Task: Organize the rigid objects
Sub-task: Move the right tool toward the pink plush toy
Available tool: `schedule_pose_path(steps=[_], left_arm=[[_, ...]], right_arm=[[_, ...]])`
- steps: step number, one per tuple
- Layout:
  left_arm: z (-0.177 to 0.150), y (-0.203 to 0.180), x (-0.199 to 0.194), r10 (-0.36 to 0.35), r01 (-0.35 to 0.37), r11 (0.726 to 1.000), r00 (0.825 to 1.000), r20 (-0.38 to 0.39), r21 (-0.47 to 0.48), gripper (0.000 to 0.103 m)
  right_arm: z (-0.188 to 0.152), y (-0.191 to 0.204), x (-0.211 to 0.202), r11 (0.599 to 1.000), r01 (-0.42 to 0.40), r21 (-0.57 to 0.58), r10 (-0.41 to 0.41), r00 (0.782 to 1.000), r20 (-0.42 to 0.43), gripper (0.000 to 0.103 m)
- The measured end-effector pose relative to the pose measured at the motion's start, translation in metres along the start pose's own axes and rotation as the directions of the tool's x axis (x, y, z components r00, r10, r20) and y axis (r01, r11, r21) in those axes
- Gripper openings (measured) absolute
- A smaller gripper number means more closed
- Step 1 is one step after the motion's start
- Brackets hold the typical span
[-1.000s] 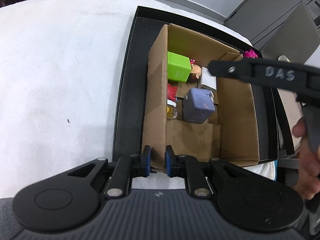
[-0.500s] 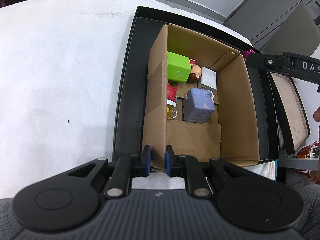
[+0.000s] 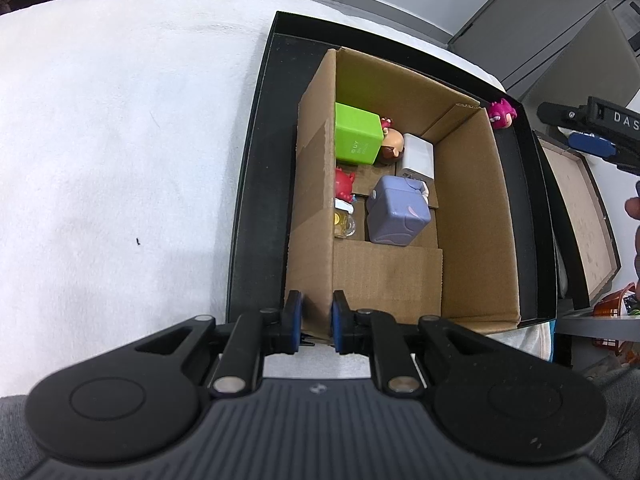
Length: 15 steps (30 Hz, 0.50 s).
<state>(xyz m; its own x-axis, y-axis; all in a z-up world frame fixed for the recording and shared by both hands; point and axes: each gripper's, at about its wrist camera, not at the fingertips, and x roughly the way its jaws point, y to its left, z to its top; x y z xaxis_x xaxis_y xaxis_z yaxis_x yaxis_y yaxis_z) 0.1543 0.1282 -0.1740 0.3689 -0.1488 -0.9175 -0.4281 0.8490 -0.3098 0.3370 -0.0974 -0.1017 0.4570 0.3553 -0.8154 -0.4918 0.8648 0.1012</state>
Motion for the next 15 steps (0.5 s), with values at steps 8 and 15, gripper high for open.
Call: schedule_pose_path(steps=[8,15], left_arm=[[-0.002,0.002,0.000,-0.002,0.002,1.000,1.000,0.008,-0.005,0.015],[-0.001,0.001,0.000,-0.003,0.003,1.000,1.000,0.004,-0.003,0.015]], right_arm=[[0.008,-0.047,0.029,0.987,0.029,0.157,-0.024,0.999,-0.037,0.084],[0.009,-0.074,0.066,0.958,0.026,0.284,0.000,0.996,-0.090,0.088]])
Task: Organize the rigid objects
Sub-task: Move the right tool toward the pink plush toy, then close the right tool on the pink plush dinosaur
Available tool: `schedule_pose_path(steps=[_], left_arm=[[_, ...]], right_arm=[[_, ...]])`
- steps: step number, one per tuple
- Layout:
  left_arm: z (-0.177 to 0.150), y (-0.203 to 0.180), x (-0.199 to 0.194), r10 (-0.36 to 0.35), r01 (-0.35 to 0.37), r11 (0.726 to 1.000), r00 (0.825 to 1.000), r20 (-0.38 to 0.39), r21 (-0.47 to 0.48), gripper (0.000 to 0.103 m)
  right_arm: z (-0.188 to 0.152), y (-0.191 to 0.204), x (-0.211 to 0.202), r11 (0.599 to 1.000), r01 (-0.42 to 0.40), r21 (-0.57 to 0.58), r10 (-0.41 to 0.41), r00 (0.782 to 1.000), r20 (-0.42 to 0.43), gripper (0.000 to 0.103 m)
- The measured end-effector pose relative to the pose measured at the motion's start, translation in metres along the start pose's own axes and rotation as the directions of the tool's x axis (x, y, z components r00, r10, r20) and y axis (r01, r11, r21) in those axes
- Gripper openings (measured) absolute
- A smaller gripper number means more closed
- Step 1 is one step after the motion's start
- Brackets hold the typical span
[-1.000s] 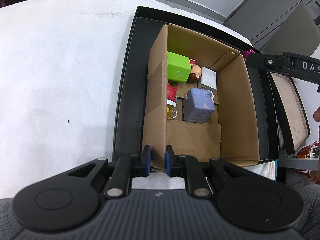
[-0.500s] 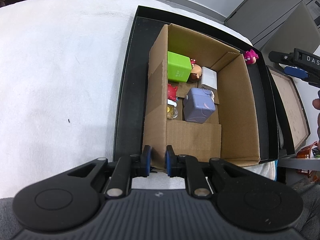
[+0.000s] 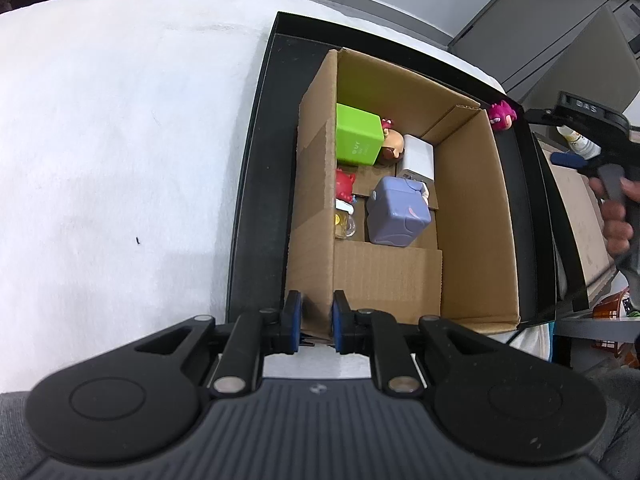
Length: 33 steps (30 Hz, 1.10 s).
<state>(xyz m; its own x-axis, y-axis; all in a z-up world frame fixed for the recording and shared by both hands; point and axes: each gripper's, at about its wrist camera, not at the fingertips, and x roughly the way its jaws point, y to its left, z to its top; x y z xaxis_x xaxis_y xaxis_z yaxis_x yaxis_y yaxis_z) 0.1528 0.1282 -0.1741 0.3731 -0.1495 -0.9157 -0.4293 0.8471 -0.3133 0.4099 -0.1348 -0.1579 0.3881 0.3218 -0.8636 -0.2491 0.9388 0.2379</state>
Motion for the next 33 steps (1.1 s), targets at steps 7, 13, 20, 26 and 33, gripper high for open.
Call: schedule_pose_path(steps=[7,13,20,26,33], left_arm=[[0.000,0.004,-0.002,-0.016,0.016,1.000,1.000,0.002,-0.020,0.015],[0.001,0.005,-0.001,-0.016,0.016,1.000,1.000,0.004,-0.022,0.015],[0.001,0.006,-0.001,-0.021,0.021,0.999,1.000,-0.001,-0.026,0.015],[0.003,0.007,0.000,-0.022,0.022,0.999,1.000,-0.005,-0.024,0.015],[0.003,0.006,0.000,-0.018,0.018,1.000,1.000,-0.007,-0.022,0.015]], right_arm=[[0.014,-0.014,0.020,0.996,-0.029,0.086,0.028,1.000,0.006,0.088],[0.020,-0.023,0.041,0.989,-0.029,0.148,0.032,0.999,-0.019,0.082],[0.023,-0.022,0.061,0.990,0.007,0.138,-0.003,1.000,-0.024,0.074],[0.027,-0.021,0.079,0.988,0.078,0.135,-0.074,0.997,-0.033,0.074],[0.029,-0.018,0.085,0.985,0.141,0.102,-0.144,0.989,0.017,0.072]])
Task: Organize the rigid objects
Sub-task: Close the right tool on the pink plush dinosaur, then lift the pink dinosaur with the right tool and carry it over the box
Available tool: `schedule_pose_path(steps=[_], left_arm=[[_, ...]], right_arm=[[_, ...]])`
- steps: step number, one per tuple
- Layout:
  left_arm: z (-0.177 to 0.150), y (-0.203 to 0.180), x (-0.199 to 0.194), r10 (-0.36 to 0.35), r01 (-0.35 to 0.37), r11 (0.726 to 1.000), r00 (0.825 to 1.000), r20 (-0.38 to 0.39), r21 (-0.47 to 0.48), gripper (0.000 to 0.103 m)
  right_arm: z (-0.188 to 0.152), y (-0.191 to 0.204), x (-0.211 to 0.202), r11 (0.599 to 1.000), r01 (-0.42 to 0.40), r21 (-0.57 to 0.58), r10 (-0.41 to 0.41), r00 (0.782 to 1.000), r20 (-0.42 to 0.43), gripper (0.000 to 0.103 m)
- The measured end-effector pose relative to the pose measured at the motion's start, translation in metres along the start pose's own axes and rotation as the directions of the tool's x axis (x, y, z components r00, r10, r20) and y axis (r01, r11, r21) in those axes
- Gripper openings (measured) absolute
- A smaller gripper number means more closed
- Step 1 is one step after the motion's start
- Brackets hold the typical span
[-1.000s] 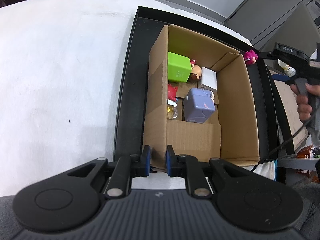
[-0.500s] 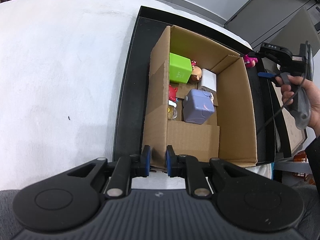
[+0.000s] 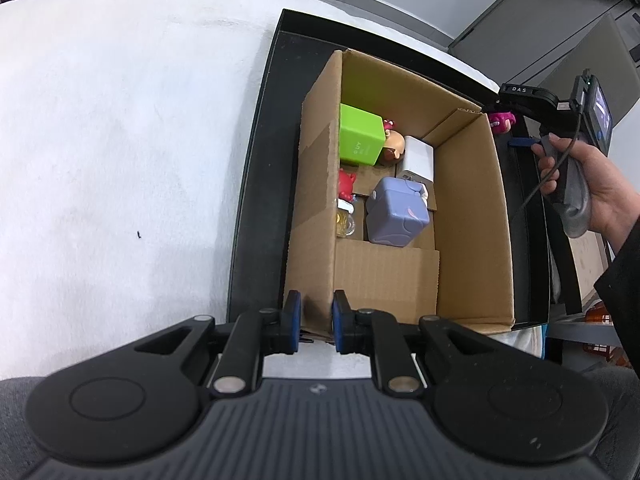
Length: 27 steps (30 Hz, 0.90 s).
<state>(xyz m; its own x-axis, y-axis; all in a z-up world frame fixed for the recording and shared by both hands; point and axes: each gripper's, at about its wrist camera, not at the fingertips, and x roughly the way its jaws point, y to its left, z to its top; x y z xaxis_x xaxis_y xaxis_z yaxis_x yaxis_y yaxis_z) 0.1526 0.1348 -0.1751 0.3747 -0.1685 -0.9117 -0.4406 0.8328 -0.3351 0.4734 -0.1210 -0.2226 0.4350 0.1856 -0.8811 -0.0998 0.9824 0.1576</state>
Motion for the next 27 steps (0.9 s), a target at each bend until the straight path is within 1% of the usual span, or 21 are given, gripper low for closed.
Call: schedule_pose_path(steps=[2,3,4,7,10,14,19,22,25,27], left_arm=[[0.000,-0.001,0.000,0.004,-0.004,1.000,1.000,0.001,0.000,0.015],[0.000,-0.001,0.000,0.006,-0.006,1.000,1.000,0.001,0.003,0.015],[0.000,-0.002,0.000,0.007,-0.007,1.000,1.000,0.000,0.003,0.015],[0.001,-0.002,0.000,0.008,-0.008,1.000,1.000,-0.003,0.006,0.015],[0.001,-0.003,0.001,0.009,-0.009,1.000,1.000,-0.002,0.012,0.015],[0.000,-0.002,0.001,0.006,-0.006,1.000,1.000,0.001,0.004,0.015],[-0.003,-0.003,0.000,0.008,-0.008,1.000,1.000,0.011,0.001,0.015],[-0.004,-0.001,-0.001,0.006,-0.006,1.000,1.000,0.014,0.000,0.015],[-0.005,-0.001,-0.003,0.004,-0.004,1.000,1.000,0.015,0.002,0.015],[-0.005,-0.001,-0.003,0.004,-0.004,1.000,1.000,0.018,0.004,0.015]], right_arm=[[-0.002,0.000,0.000,0.999,0.028,-0.031,-0.027,0.999,0.020,0.063],[-0.002,0.001,-0.002,0.998,0.046,-0.046,-0.044,0.999,0.028,0.047],[-0.002,0.000,-0.003,0.997,0.058,-0.054,-0.056,0.998,0.031,0.041],[-0.006,0.000,-0.008,0.997,0.031,-0.075,-0.030,0.999,0.014,0.041],[-0.012,0.002,-0.016,0.991,0.044,-0.129,-0.041,0.999,0.030,0.040],[-0.020,-0.002,-0.030,0.989,0.024,-0.147,-0.020,0.999,0.024,0.040],[-0.031,-0.002,-0.049,0.980,-0.003,-0.198,0.006,1.000,0.011,0.041],[-0.039,0.002,-0.061,0.972,-0.002,-0.236,0.005,1.000,0.012,0.041],[-0.047,0.002,-0.075,0.974,-0.028,-0.227,0.025,1.000,-0.013,0.041],[-0.054,0.005,-0.085,0.969,-0.028,-0.244,0.024,1.000,-0.017,0.041]])
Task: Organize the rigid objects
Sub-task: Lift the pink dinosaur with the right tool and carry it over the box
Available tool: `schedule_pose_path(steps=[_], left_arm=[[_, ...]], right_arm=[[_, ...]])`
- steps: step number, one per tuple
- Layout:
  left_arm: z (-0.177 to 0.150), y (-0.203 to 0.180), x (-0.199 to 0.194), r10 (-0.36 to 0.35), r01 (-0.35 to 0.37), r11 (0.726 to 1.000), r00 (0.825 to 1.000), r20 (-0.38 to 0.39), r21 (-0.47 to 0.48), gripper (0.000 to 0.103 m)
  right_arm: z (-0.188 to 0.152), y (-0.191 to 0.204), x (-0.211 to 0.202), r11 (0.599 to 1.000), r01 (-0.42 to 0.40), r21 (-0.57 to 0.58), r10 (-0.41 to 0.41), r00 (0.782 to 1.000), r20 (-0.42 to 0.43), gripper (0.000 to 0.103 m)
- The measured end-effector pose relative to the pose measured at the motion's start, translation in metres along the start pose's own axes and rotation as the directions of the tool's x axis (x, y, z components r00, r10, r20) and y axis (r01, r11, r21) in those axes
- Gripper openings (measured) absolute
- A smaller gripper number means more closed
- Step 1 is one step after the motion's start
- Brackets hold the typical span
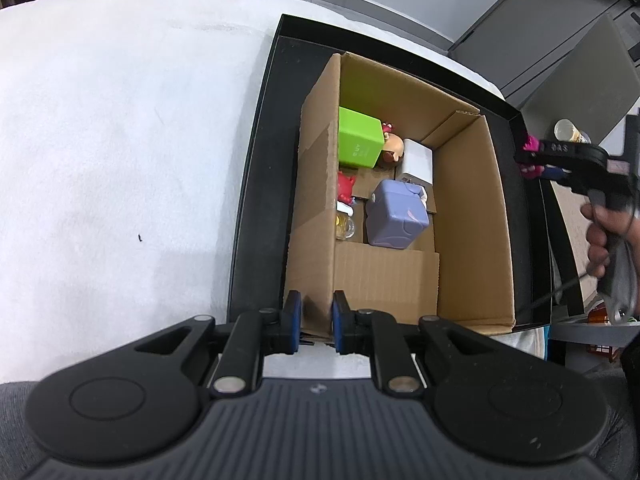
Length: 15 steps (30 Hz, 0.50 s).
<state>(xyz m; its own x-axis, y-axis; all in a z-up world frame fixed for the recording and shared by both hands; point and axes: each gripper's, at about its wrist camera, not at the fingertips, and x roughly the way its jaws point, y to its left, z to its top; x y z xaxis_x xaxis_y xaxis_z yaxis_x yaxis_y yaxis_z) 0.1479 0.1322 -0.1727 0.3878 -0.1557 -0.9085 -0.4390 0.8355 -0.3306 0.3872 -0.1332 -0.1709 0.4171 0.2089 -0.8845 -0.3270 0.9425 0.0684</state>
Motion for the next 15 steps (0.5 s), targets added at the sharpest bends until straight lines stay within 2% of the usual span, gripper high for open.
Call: schedule_pose_path(steps=[15], left_arm=[[-0.002,0.005,-0.003,-0.017,0.017,1.000,1.000,0.013,-0.009,0.015]], right_arm=[[-0.030,0.031,-0.072,0.995,-0.072,-0.066,0.072,0.997,0.010,0.041]])
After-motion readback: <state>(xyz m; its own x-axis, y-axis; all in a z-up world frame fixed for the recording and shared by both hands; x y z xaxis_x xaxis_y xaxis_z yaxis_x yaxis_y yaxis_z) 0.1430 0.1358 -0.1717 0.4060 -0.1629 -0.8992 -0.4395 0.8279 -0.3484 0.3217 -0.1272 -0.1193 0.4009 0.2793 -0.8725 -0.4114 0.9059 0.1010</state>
